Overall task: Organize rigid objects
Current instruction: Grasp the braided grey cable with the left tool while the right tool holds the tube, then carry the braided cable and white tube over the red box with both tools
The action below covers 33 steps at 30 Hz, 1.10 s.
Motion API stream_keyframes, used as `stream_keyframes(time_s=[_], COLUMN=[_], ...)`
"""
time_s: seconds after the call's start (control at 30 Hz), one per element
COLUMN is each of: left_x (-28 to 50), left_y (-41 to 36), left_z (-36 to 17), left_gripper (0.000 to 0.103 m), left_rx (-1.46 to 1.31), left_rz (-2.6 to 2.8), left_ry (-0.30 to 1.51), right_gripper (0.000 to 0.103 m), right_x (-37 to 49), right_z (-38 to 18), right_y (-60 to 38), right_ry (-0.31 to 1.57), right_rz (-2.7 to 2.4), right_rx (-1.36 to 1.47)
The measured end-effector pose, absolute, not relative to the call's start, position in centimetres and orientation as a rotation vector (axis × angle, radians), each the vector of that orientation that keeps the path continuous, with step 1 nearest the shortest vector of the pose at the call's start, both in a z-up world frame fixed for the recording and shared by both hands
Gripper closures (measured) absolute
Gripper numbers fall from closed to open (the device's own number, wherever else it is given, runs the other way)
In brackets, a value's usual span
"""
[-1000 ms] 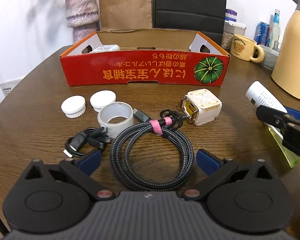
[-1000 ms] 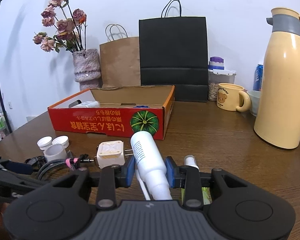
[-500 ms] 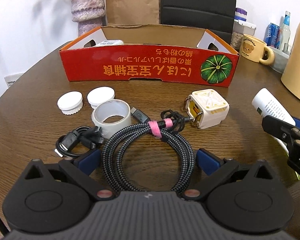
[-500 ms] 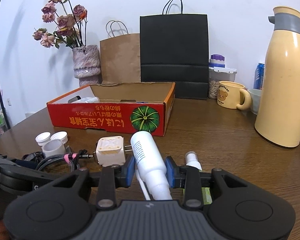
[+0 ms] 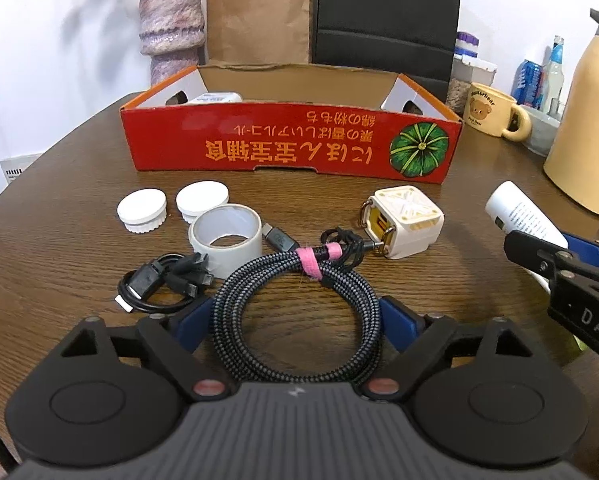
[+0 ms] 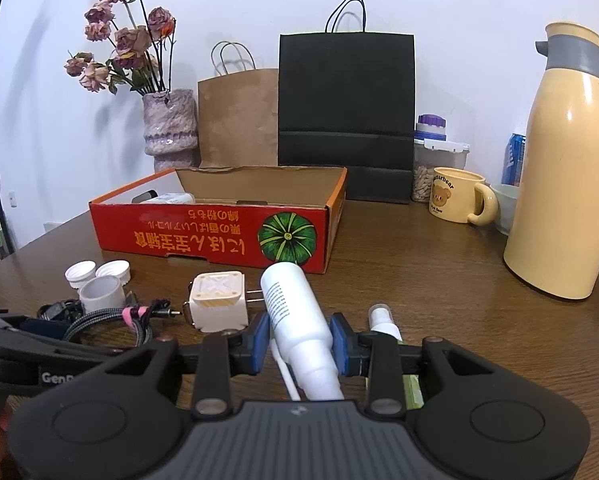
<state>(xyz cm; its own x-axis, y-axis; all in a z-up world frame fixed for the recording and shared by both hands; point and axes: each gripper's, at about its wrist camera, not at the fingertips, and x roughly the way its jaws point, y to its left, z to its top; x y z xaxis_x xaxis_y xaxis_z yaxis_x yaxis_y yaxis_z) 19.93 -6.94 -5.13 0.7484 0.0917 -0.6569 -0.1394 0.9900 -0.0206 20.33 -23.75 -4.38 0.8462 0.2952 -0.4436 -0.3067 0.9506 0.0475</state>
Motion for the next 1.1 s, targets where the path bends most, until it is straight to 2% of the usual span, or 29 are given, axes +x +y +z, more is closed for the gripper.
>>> stream_keyframes(time_s=[0.67,1.1], left_x=[16.0,17.4], left_y=[-5.0,-1.9], left_z=[-0.3,4.2], left_gripper=[0.016,0.016], left_rx=[-0.054,-0.062], left_rz=[0.059,0.056], left_ry=[0.556,0.464], right_gripper=[0.071,0.071], right_x=[18.9,20.3], right_z=[-1.7,1.3], right_y=[-23.8,-20.9], right_ry=[0.414,0.383], right_rz=[0.273,0.291], right_rx=[0.011,0.016])
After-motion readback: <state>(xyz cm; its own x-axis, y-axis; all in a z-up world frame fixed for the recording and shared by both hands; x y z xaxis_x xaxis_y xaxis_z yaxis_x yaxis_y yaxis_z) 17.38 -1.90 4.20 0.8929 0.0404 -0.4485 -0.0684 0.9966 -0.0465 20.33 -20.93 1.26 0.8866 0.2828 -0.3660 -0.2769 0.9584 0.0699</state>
